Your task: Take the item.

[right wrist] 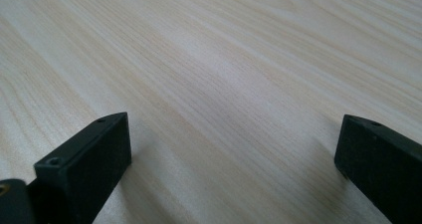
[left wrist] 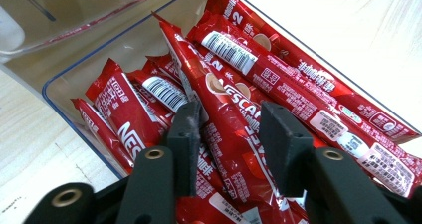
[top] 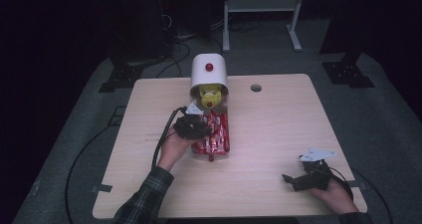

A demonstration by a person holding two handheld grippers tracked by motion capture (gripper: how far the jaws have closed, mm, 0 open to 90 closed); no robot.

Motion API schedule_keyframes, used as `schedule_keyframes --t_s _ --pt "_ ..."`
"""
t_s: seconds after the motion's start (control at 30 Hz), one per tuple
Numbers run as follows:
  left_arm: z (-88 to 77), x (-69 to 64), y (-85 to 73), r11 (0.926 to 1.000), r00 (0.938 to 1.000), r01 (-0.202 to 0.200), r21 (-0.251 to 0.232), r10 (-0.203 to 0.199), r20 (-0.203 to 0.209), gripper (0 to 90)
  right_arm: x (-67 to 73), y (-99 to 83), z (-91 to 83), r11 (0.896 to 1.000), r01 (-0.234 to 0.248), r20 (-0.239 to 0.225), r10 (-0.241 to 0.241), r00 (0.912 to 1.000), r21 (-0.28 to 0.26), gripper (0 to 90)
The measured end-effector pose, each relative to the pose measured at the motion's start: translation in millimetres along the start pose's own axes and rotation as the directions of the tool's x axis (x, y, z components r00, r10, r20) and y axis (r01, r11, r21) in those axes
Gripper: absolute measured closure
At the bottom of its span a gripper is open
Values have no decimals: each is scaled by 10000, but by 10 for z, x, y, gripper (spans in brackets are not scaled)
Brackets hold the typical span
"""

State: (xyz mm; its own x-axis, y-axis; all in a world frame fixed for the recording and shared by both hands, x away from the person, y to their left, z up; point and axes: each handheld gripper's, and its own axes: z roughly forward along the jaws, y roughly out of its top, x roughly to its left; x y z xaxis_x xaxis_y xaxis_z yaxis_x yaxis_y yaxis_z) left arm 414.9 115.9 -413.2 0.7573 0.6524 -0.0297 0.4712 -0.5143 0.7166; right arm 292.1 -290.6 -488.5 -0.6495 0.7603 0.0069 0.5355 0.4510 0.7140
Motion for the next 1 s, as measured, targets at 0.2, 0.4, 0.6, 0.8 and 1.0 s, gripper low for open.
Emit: schedule_keyframes --t_s 0.2,0.4,0.6,0.8,1.0 --pt "-31 4 5 9995 9995 221 -239 -215 245 773 0 0 0 10000 -5 -1 5 10000 -4 3" --pt "-53 11 9 9993 9992 221 -294 -211 339 845 0 0 0 10000 -5 -3 5 10000 -3 3" --pt "-63 -11 17 9985 9985 290 -460 -267 484 867 0 0 0 10000 -4 -3 4 10000 -5 3" --pt "-104 -59 53 9973 9965 241 -691 -185 814 871 0 0 0 10000 -1 -2 1 10000 -2 3" --pt "-189 -106 98 9937 9935 306 -1074 -184 1126 871 -1 -1 0 10000 22 -1 -22 10000 -8 3"
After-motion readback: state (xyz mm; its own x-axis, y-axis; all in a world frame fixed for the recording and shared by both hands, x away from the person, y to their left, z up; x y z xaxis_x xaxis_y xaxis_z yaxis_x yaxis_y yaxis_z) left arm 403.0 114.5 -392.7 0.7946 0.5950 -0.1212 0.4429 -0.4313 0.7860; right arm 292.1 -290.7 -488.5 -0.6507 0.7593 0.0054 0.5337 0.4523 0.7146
